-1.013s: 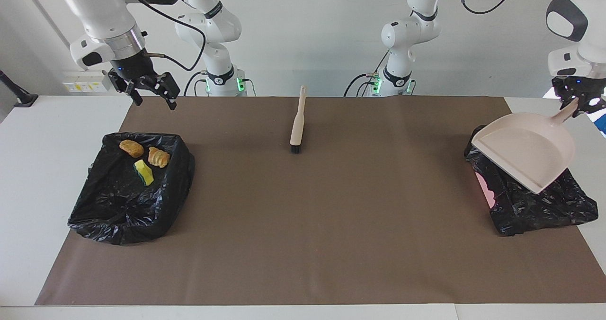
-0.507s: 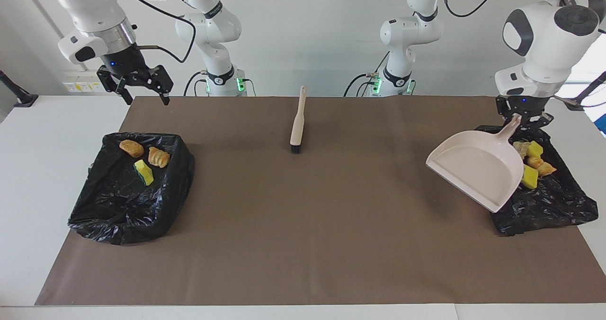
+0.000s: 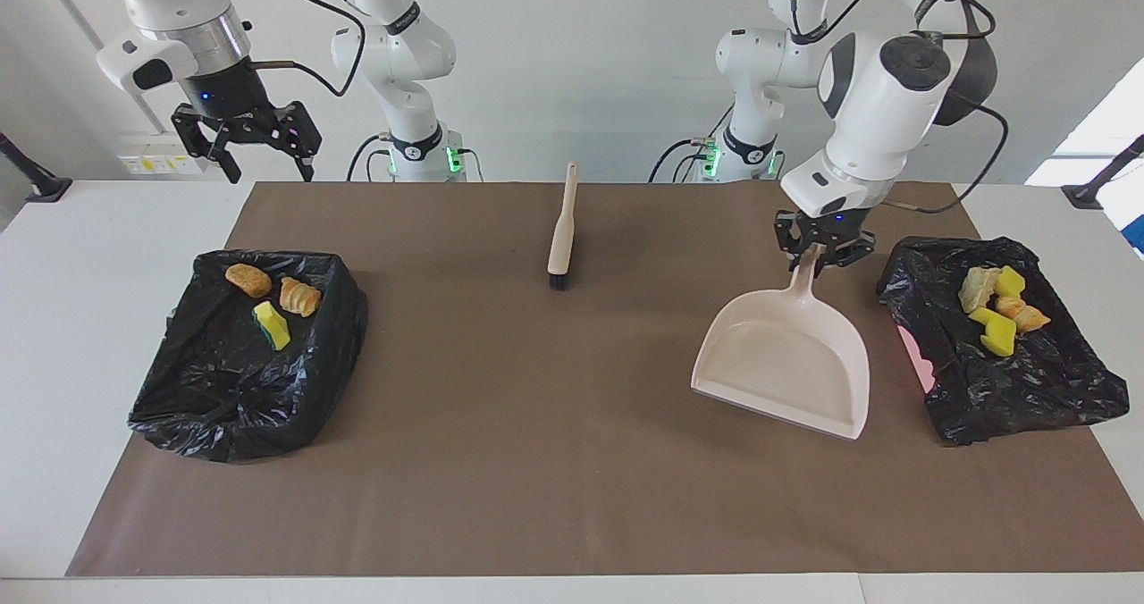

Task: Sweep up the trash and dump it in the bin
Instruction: 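Bring the empty dustpan back and set it down with the left gripper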

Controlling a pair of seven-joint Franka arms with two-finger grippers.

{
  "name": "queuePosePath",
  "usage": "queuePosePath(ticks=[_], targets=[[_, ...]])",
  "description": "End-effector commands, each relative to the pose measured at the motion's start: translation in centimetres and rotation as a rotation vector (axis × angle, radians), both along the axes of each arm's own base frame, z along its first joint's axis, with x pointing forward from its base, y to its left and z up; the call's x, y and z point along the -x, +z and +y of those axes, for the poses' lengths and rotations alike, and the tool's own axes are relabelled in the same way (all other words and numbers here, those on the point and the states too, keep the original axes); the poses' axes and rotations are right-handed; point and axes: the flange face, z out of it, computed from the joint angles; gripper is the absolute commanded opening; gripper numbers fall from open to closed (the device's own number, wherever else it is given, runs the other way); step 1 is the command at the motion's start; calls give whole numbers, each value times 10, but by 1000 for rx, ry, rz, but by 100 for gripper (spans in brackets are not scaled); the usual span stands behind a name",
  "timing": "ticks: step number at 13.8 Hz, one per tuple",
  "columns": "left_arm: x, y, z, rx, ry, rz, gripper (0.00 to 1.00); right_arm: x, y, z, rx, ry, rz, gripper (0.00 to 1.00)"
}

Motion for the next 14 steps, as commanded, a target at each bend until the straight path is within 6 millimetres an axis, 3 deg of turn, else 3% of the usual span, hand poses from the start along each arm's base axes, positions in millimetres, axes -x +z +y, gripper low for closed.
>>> queuePosePath(ticks=[1, 4, 5, 9, 14], targets=[[-14, -26, -75, 15, 87, -6, 0, 6, 0, -1, 24, 31, -6, 100], [-16, -47, -133, 25, 183, -11, 0, 6, 1, -1, 22, 33, -6, 100], [-23, -48, -140, 37, 207, -21, 0, 6, 0, -1, 22, 33, -3, 100], [-24, -89, -194, 31, 227, -19, 0, 6, 0, -1, 22, 31, -5, 100], [-25, -117, -204, 45, 229, -18, 0, 9, -3, 1, 19, 29, 8, 100]])
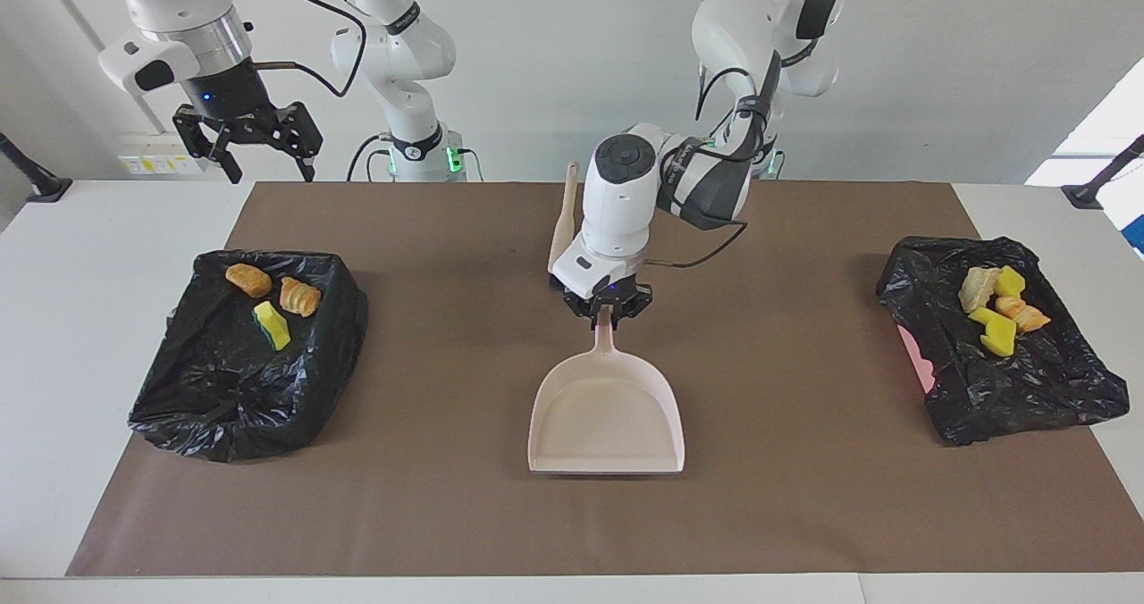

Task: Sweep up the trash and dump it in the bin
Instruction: 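Bring the empty dustpan back and set it down with the left gripper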

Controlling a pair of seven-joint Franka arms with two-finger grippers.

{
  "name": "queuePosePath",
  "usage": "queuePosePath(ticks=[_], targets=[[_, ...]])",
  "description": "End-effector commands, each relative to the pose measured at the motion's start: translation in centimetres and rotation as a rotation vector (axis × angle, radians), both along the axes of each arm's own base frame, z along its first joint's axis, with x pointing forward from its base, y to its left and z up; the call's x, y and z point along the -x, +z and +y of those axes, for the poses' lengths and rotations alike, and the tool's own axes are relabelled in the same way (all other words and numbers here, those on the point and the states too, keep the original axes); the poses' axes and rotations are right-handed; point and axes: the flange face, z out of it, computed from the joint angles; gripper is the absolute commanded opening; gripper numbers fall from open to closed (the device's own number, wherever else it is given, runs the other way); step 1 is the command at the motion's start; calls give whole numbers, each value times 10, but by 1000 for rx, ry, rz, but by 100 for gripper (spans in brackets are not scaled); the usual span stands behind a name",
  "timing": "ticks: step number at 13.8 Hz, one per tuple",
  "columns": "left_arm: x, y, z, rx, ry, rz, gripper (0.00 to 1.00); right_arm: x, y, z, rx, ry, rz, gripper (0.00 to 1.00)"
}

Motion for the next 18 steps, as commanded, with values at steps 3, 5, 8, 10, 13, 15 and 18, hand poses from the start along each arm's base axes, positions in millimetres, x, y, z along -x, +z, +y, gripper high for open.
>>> queuePosePath(ticks=[3, 5, 8, 10, 13, 15, 18], targets=[[5, -9, -7, 16, 12, 8, 2, 11, -1, -1, 19, 25, 4, 100], [6, -11, -6, 14, 13, 11, 13, 11, -1, -1, 19, 25, 2, 100], [6, -12, 2, -2, 22, 25, 67, 11, -1, -1, 19, 25, 4, 100], [0, 13, 16, 15, 37, 0, 77, 11, -1, 0, 17, 26, 4, 100], [3, 53, 61, 18, 38, -18, 100, 11, -1, 0, 17, 26, 4, 100], [5, 77, 105, 8, -16, -23, 100, 11, -1, -1, 17, 26, 4, 100], [4, 132, 186, 2, -77, -25, 100, 12, -3, -1, 17, 25, 8, 100]])
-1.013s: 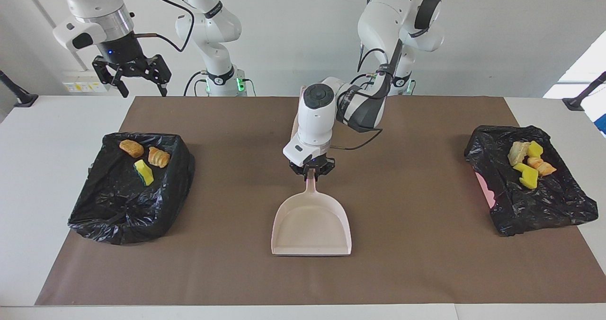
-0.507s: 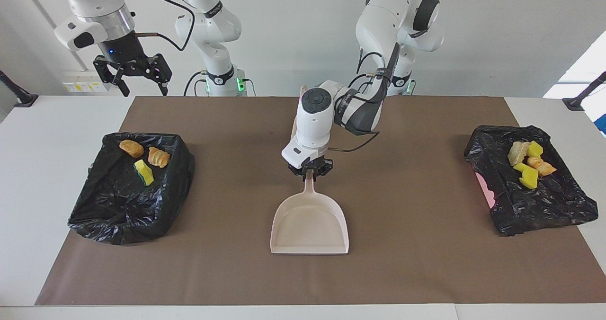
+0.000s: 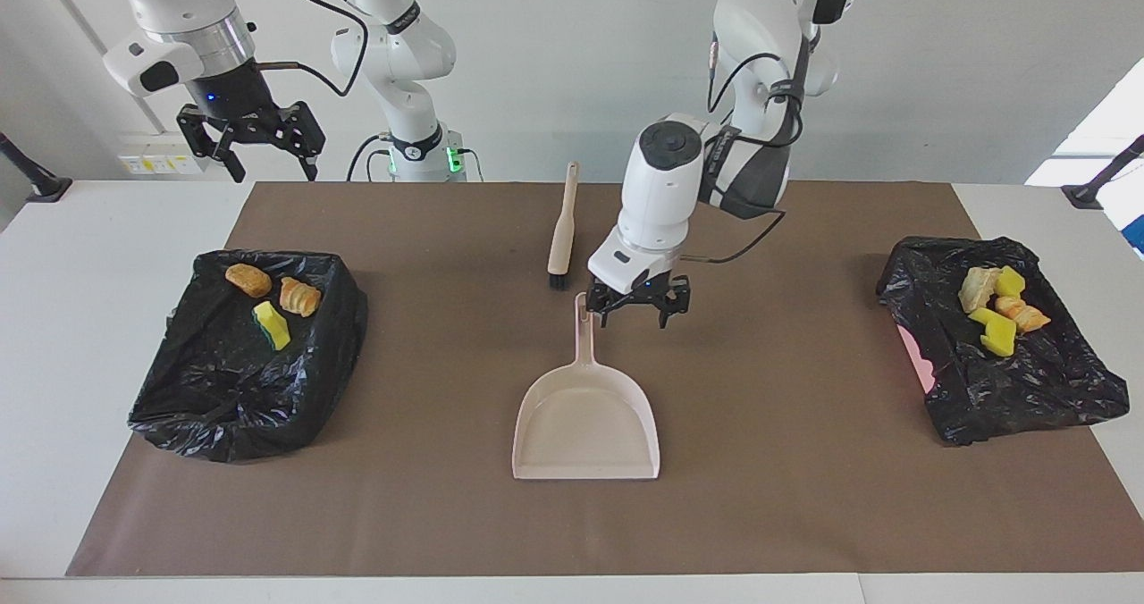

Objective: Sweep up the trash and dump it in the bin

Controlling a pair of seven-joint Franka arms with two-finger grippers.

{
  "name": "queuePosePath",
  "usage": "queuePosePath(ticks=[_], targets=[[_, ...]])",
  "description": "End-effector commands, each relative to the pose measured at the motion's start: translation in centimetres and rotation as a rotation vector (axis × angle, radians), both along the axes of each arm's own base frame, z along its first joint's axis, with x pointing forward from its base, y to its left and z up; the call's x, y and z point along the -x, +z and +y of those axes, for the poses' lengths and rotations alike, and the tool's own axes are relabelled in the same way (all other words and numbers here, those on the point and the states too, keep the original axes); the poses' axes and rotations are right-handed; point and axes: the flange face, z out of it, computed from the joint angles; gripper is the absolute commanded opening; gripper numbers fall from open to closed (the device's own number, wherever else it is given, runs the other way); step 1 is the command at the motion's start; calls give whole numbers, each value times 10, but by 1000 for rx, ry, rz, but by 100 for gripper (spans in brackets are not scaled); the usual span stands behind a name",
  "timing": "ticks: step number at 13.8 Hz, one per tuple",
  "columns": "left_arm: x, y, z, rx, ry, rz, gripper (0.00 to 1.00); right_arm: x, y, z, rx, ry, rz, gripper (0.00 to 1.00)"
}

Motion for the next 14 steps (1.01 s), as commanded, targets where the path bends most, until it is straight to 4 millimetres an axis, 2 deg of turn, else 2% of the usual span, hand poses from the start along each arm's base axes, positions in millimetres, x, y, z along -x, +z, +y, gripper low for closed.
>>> queuePosePath(ticks=[1, 5, 8, 10, 11, 14], targets=[[14, 48, 84, -6, -58, 5, 100, 8, -2, -2, 18, 24, 3, 100], [6, 104, 185, -12, -98, -26, 100, 8, -2, -1, 18, 26, 3, 100], [4, 148, 249, -23, -116, -25, 100, 8, -2, -2, 18, 24, 3, 100], [7, 178, 280, -34, -133, -15, 100, 8, -2, -1, 18, 26, 3, 100], [11, 187, 294, -34, -126, 2, 100, 8, -2, -2, 18, 24, 3, 100], [29, 198, 329, -22, -146, 81, 100, 8, -2, -2, 18, 24, 3, 100]])
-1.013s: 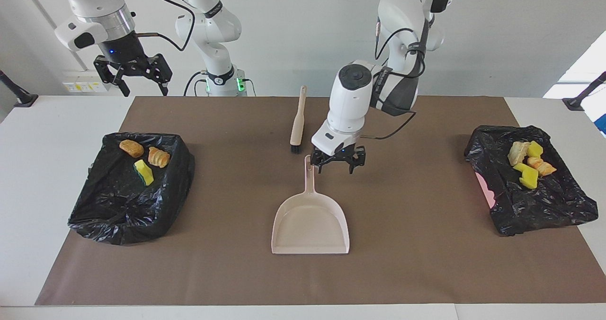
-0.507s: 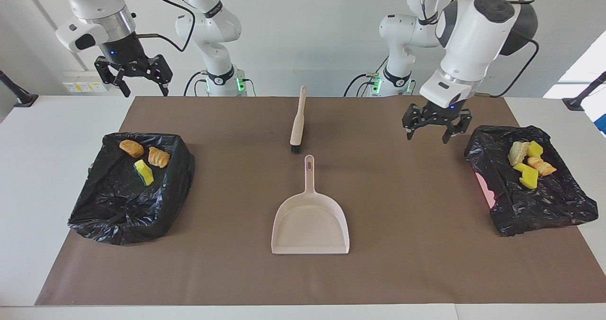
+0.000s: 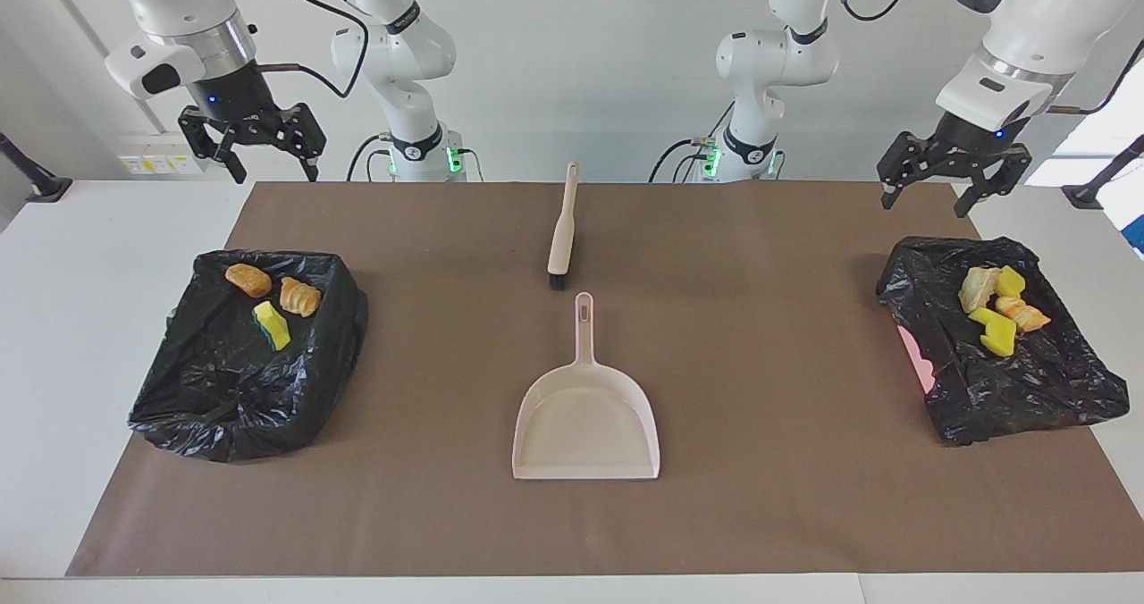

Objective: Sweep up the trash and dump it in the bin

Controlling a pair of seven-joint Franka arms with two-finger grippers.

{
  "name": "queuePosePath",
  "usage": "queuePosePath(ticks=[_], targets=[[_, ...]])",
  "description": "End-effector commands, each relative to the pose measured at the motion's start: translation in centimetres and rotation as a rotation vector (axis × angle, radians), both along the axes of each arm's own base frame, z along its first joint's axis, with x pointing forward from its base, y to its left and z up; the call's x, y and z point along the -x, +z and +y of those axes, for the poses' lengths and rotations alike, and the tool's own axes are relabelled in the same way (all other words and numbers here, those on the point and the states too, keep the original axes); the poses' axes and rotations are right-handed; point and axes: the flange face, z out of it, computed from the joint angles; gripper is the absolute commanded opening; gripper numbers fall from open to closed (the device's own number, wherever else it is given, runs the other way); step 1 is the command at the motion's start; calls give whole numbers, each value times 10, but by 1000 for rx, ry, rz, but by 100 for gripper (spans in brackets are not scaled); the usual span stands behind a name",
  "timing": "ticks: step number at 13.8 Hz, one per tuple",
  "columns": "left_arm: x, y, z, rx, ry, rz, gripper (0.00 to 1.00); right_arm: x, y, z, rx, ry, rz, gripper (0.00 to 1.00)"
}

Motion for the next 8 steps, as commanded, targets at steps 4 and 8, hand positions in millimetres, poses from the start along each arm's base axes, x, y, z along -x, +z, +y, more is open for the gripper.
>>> queuePosePath(ticks=[4, 8], targets=[[52, 34, 15, 20, -33, 47, 100, 8, 0, -1, 18, 26, -1, 100], [46, 34, 12, 5, -10, 37, 100, 8, 0, -1, 18, 27, -1, 100]])
